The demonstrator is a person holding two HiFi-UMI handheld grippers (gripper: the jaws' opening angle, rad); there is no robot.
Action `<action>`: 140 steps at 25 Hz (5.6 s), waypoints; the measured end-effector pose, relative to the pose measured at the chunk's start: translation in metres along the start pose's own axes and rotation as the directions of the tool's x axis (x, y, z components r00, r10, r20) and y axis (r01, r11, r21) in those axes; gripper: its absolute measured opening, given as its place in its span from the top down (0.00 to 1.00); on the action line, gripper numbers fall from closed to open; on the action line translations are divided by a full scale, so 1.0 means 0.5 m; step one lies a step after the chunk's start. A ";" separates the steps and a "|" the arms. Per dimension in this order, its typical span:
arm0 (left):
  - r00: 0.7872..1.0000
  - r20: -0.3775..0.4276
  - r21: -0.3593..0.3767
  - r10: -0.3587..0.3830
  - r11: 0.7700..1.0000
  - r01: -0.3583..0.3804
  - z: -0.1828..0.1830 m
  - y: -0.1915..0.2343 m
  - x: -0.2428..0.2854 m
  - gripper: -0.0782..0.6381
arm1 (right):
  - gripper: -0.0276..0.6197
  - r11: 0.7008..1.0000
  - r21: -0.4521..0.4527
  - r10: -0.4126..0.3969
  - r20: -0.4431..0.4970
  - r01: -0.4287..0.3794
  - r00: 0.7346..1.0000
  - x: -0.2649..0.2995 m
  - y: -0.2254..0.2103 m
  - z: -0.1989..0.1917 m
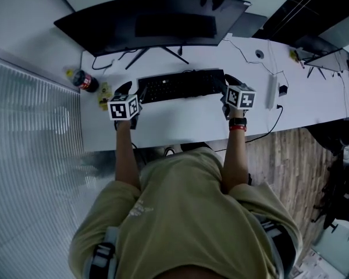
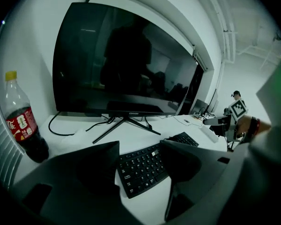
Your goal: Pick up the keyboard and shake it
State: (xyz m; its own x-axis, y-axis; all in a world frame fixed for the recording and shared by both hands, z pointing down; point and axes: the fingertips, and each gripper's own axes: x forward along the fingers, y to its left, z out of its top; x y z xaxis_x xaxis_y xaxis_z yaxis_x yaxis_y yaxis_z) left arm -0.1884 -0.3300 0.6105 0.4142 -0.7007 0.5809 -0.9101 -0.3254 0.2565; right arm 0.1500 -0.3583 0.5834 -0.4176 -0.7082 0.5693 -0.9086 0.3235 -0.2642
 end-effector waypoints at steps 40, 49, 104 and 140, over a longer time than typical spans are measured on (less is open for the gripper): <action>0.960 -0.273 -0.192 -0.069 0.981 0.015 -0.125 0.114 0.232 0.51 | 0.59 0.997 0.080 0.044 -0.263 -0.023 0.964 0.209 -0.162 -0.046; 0.954 -0.285 -0.214 -0.090 0.976 0.028 -0.126 0.122 0.263 0.54 | 0.58 0.992 0.115 0.073 -0.260 -0.044 0.963 0.272 -0.229 -0.110; 0.897 -0.441 -0.160 -0.032 0.986 -0.043 -0.106 0.097 0.196 0.63 | 0.60 0.999 0.054 0.028 -0.402 -0.007 0.915 0.201 -0.188 -0.084; 0.991 -0.063 0.077 0.122 0.990 -0.117 -0.135 0.032 0.005 0.64 | 0.59 0.988 -0.141 -0.069 -0.056 0.060 0.996 -0.016 -0.078 -0.130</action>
State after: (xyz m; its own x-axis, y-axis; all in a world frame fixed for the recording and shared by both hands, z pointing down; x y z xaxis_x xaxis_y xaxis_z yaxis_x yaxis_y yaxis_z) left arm -0.2025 -0.2941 0.6683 0.2991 -0.6934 0.6556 -0.9488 -0.2893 0.1268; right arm 0.1885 -0.3244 0.6397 -0.3539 -0.6923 0.6289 -0.9234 0.3653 -0.1174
